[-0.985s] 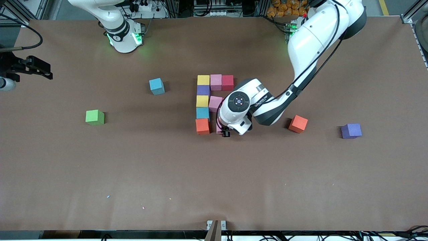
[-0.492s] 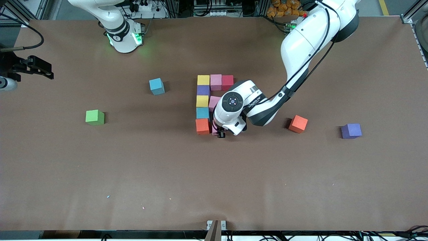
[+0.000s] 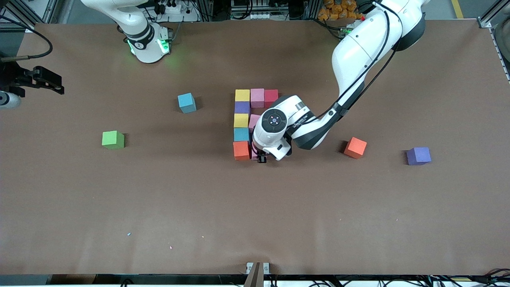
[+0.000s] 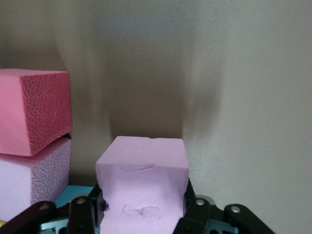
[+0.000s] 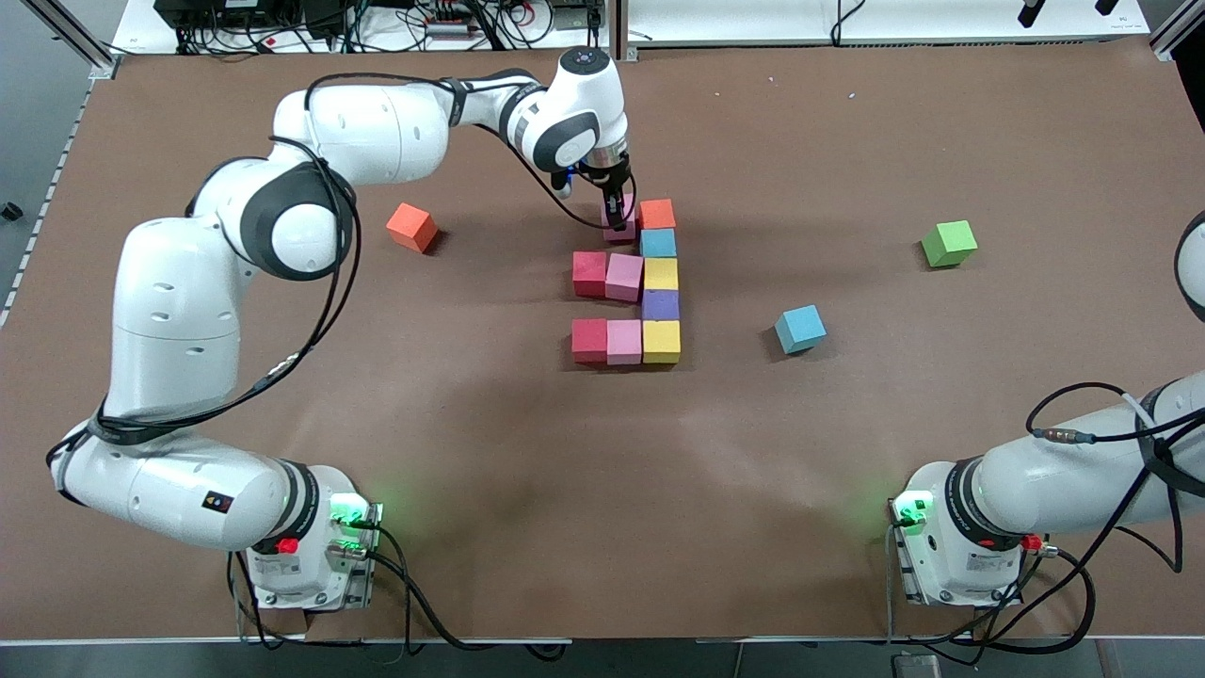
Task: Arrange 11 blocks into digit 3
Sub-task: 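Carry the lavender block to the orange block with the left gripper, then lower the lavender block beside the orange block and open the left gripper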
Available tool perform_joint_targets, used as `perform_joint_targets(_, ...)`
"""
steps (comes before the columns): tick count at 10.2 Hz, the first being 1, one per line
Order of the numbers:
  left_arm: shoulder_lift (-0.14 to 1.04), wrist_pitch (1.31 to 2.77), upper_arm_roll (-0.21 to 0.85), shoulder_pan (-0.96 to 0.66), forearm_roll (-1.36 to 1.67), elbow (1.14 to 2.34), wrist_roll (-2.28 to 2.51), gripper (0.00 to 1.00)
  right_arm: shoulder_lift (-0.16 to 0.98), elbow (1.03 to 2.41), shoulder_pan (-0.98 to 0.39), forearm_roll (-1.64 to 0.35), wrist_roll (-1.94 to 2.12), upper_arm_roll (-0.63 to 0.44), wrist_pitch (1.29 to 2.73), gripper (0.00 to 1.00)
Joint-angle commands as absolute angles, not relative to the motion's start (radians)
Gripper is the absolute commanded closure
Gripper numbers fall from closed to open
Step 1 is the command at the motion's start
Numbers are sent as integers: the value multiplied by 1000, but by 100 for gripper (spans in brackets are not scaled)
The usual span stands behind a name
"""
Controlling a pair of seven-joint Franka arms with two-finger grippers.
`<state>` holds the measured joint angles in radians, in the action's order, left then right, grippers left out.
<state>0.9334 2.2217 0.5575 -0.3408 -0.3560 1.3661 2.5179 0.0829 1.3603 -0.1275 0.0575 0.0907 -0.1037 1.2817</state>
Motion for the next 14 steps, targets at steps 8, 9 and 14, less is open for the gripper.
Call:
perform_joint_targets(8, 951, 2247, 512, -391, -334, 1339, 2491, 98, 58, 1379, -129, 80, 86, -98, 1275, 0)
perform_joint_targets(9, 956, 2249, 512, -394, -334, 1339, 2491, 95, 58, 1379, -129, 80, 86, -98, 1275, 0)
perform_joint_targets(14, 957, 2269, 511, -394, -334, 1339, 2491, 35, 57, 1379, -130, 80, 84, -97, 1269, 0)
